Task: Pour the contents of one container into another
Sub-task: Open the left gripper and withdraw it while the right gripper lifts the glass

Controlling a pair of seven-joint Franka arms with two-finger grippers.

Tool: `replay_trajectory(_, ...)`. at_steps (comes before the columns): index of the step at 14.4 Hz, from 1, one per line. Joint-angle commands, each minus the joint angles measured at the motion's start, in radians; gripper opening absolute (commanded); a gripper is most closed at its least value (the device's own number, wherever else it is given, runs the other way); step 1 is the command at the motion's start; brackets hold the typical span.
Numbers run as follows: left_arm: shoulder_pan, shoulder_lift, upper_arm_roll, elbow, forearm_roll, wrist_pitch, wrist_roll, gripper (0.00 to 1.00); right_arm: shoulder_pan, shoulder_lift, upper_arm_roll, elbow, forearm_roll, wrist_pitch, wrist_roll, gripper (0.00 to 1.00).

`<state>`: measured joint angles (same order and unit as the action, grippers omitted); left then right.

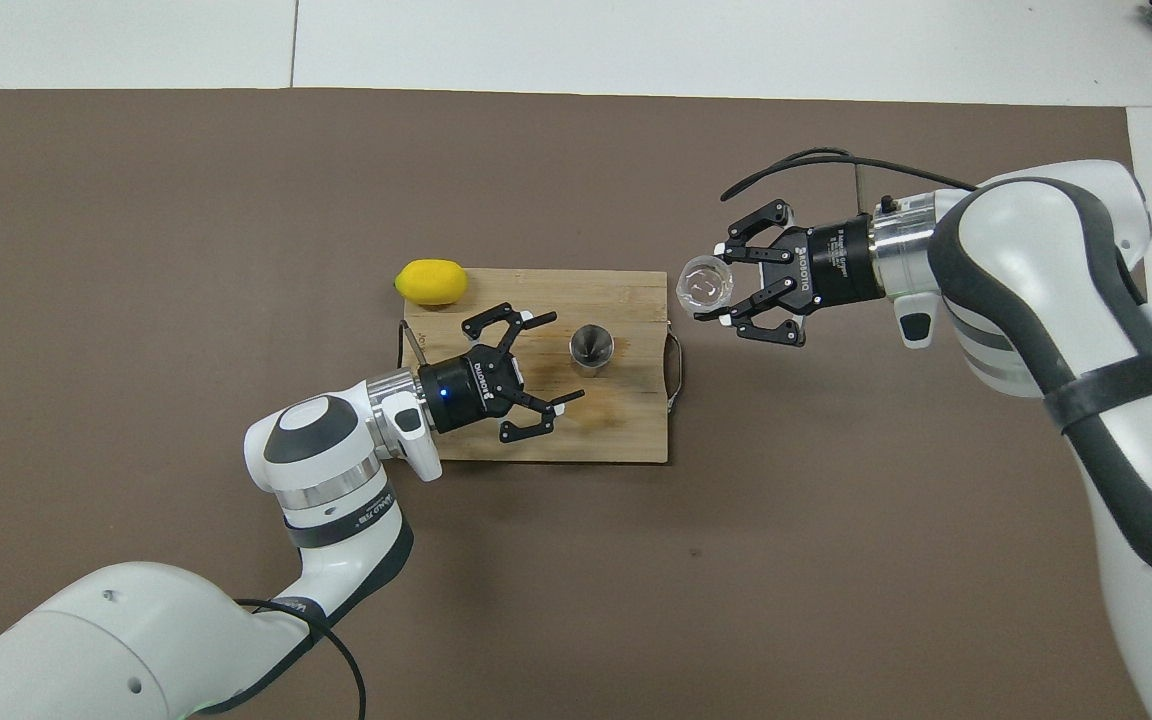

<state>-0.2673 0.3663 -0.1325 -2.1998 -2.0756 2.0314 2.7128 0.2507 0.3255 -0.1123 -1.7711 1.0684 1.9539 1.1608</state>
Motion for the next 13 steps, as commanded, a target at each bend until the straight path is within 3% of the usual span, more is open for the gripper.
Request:
replay_trajectory(1,0.071,-0.053,-0.001,-0.072,0.061,-0.066,0.041,1.0,0.033,-0.025,0.0,-0.033,-0.022,0.046,0.04,0.0)
replay_trajectory(7,0.244,-0.118,-0.001,-0.129,0.288,-0.166,0.036,1.0,0.074,-0.046,-0.003,-0.053,-0.123,0.074,0.105,0.0)
replay_trajectory(13,0.506,-0.161,0.005,-0.117,0.656,-0.342,-0.017,1.0,0.094,-0.082,-0.006,-0.077,-0.183,0.074,0.148,0.0)
